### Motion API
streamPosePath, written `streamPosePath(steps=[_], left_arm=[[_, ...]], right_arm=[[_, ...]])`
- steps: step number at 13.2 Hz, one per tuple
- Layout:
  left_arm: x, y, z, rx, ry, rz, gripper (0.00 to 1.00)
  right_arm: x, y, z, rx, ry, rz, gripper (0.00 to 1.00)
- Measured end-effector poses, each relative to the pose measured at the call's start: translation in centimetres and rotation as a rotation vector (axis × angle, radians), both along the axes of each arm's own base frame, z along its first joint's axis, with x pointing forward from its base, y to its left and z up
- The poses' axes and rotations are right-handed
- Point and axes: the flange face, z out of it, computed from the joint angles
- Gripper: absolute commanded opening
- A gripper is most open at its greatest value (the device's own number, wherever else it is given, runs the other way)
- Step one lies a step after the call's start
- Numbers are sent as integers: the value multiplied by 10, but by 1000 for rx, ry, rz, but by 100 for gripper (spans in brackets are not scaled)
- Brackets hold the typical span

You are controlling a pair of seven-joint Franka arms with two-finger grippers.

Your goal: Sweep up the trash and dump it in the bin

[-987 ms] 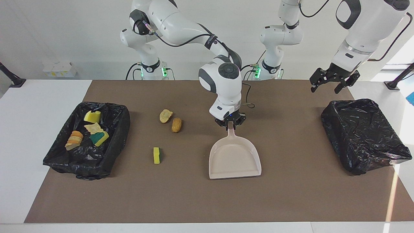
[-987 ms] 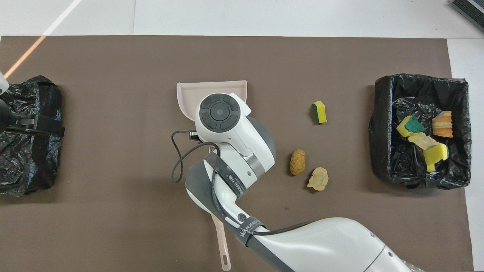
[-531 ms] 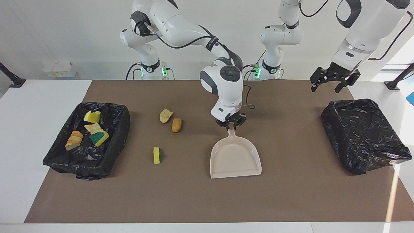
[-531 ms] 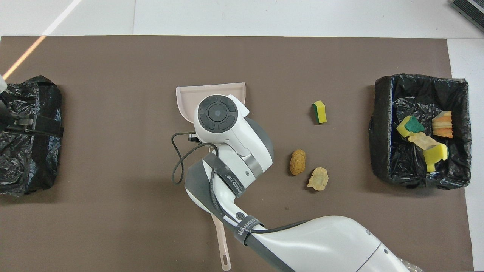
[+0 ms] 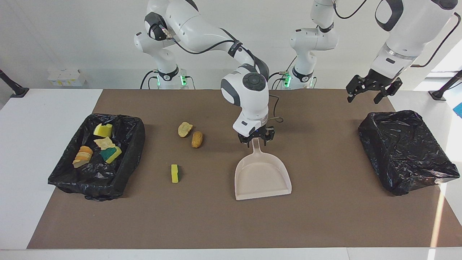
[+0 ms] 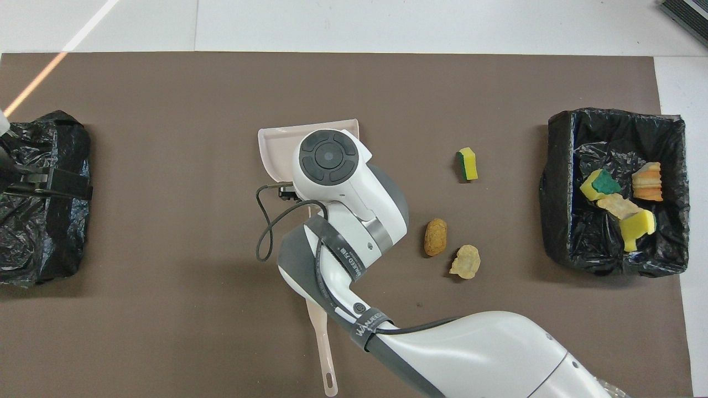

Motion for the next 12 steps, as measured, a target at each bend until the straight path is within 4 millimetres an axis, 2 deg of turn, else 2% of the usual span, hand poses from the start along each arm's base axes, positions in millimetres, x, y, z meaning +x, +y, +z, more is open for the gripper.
streamPosePath(steps=[2,5,7,8,10,12], left_arm=[[0,0,0,0,0,0,100],[0,0,0,0,0,0,100],[0,0,0,0,0,0,100],[0,0,0,0,0,-1,100],[0,0,0,0,-1,-1,100],[2,-4,-2,0,-4,-7,100]], right_arm=[[12,-16,16,13,-24,-28,100],[26,-54,80,42,-92,-67,100],[12,-65,128,42,-113,-61,100],[1,-69,144,29,-102,-55,100],[-13,-86,163,-1,-79,-65,100],[-10,-121,175,-17,-79,-87,100]])
